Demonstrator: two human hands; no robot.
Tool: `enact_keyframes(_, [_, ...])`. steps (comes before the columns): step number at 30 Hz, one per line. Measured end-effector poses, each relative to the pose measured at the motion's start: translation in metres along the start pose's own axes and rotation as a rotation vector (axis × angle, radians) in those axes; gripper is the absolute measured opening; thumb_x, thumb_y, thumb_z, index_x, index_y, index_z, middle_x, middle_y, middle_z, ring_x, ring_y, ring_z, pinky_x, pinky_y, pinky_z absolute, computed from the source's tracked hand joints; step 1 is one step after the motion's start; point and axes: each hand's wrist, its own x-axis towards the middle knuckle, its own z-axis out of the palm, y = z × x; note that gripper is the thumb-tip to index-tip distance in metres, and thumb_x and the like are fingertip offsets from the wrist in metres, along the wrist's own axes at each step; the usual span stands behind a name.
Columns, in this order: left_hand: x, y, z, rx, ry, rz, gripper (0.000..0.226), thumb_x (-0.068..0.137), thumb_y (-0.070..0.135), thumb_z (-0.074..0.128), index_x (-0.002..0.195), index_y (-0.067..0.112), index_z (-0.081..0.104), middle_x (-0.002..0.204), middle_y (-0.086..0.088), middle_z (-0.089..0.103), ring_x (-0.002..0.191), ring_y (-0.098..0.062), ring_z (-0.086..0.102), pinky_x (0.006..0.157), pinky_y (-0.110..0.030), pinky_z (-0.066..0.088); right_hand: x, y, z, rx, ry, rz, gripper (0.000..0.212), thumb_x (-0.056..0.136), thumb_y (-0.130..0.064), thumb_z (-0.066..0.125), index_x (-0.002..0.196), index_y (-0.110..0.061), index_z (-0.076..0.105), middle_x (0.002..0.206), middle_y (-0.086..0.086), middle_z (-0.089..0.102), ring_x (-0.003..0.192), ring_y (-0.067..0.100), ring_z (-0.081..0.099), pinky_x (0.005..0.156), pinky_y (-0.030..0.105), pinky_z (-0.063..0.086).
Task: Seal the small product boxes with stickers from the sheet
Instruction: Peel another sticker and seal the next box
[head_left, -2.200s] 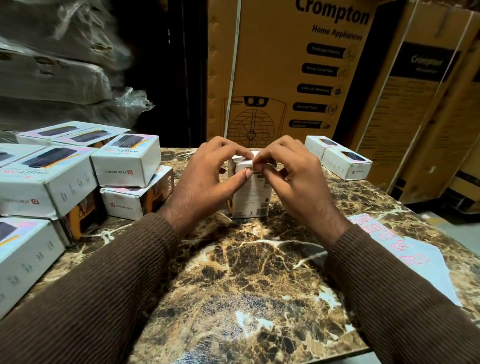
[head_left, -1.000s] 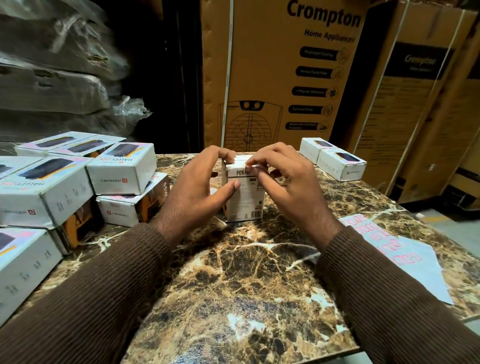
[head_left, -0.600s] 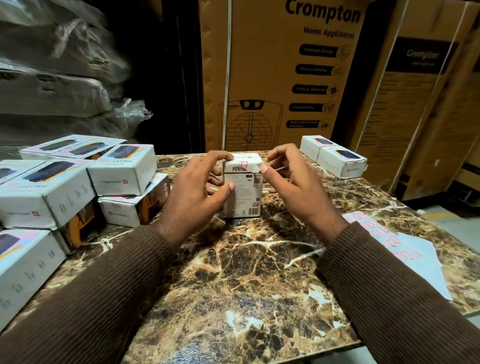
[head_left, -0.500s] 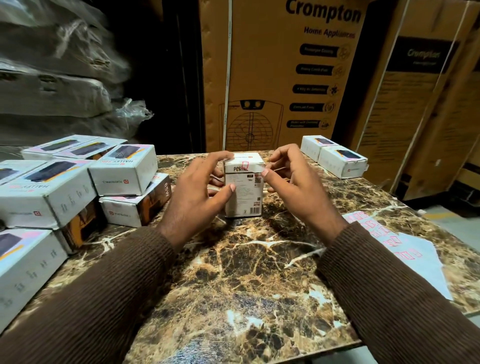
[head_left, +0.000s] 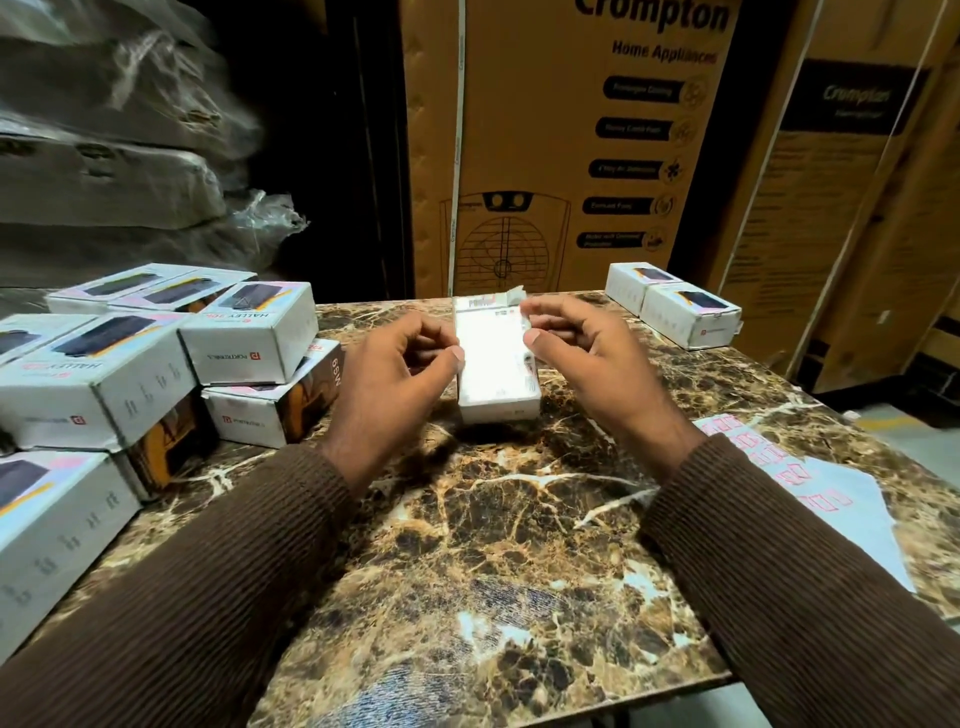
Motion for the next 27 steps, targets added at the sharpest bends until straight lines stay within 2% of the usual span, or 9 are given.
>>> enact_keyframes(3, [0.001,-0.006,0.003,0.023,-0.063,-0.064,0.012,0.098,0.018,0.071,0.110,0.019,0.075,0.114,0.006,0.073,0.107,-0.007,0.068,0.089,-0.037,0.064,0.001,0.003,0.001,-0.008,-0.075,0.118,0.040,0.101,-0.024,0.068,0.141,-0.024,0.065,0.138,-0.007,0.066,0.119,0.004,0.063,0.092,0.028,0.059])
enact_keyframes(7, [0.000,-0.007,0.004,0.020,-0.136,-0.125,0.030,0.098,0.031,0.072,0.126,0.022,0.072,0.127,0.006,0.070,0.113,-0.008,0.066,0.090,-0.045,0.064,0.002,0.004,0.003,-0.002,-0.131,0.198,0.047,0.099,-0.024,0.070,0.146,-0.027,0.061,0.141,-0.005,0.063,0.124,0.010,0.060,0.103,0.033,0.052])
enact_keyframes(11, [0.001,-0.004,0.001,-0.028,-0.273,-0.239,0.062,0.091,0.039,0.079,0.147,0.032,0.054,0.148,0.004,0.059,0.127,-0.017,0.061,0.100,-0.051,0.059,0.002,0.002,0.000,0.022,-0.176,0.257,0.049,0.096,-0.020,0.073,0.142,-0.030,0.060,0.134,-0.001,0.060,0.123,0.018,0.059,0.097,0.037,0.055])
enact_keyframes(13, [0.001,-0.002,-0.003,0.043,-0.351,-0.237,0.083,0.086,0.038,0.085,0.156,0.037,0.041,0.155,0.004,0.052,0.126,-0.017,0.059,0.106,-0.052,0.054,0.002,0.003,-0.004,-0.033,-0.208,0.286,0.055,0.094,-0.020,0.076,0.143,-0.030,0.055,0.131,0.001,0.059,0.119,0.022,0.061,0.101,0.048,0.056])
enact_keyframes(15, [0.000,-0.001,-0.005,0.169,-0.398,-0.200,0.094,0.084,0.032,0.087,0.160,0.039,0.032,0.158,-0.001,0.049,0.127,-0.020,0.058,0.107,-0.051,0.053,0.002,0.003,-0.008,-0.141,-0.257,0.313,0.066,0.091,-0.022,0.079,0.148,-0.032,0.047,0.124,0.002,0.060,0.112,0.023,0.064,0.099,0.049,0.057])
enact_keyframes(17, [0.000,-0.002,-0.004,0.231,-0.391,-0.155,0.093,0.085,0.026,0.087,0.159,0.038,0.032,0.152,-0.005,0.054,0.120,-0.019,0.063,0.097,-0.044,0.060,0.000,0.001,-0.007,-0.215,-0.289,0.311,0.071,0.091,-0.023,0.079,0.151,-0.033,0.041,0.117,0.001,0.060,0.106,0.021,0.065,0.088,0.041,0.060])
enact_keyframes(20, [0.000,-0.005,-0.002,0.254,-0.318,-0.123,0.078,0.089,0.021,0.083,0.153,0.033,0.040,0.140,-0.004,0.062,0.104,-0.013,0.068,0.075,-0.028,0.064,-0.002,0.000,-0.003,-0.290,-0.241,0.226,0.060,0.095,-0.023,0.075,0.146,-0.031,0.043,0.111,-0.004,0.061,0.094,0.012,0.066,0.067,0.024,0.054])
enact_keyframes(23, [0.001,-0.004,-0.003,0.093,-0.186,-0.119,0.051,0.094,0.022,0.078,0.135,0.026,0.049,0.125,0.001,0.066,0.103,-0.013,0.070,0.072,-0.030,0.066,-0.002,0.000,-0.003,-0.153,-0.092,0.146,0.044,0.098,-0.021,0.072,0.134,-0.026,0.048,0.109,-0.001,0.067,0.095,0.017,0.071,0.068,0.028,0.061])
enact_keyframes(27, [0.001,0.004,-0.003,0.055,-0.035,0.011,0.025,0.101,0.025,0.070,0.119,0.021,0.054,0.121,0.002,0.066,0.109,-0.009,0.067,0.070,-0.013,0.057,-0.003,-0.003,-0.004,-0.075,0.058,-0.047,0.020,0.100,-0.019,0.069,0.116,-0.021,0.058,0.109,0.001,0.069,0.100,0.020,0.070,0.077,0.038,0.064])
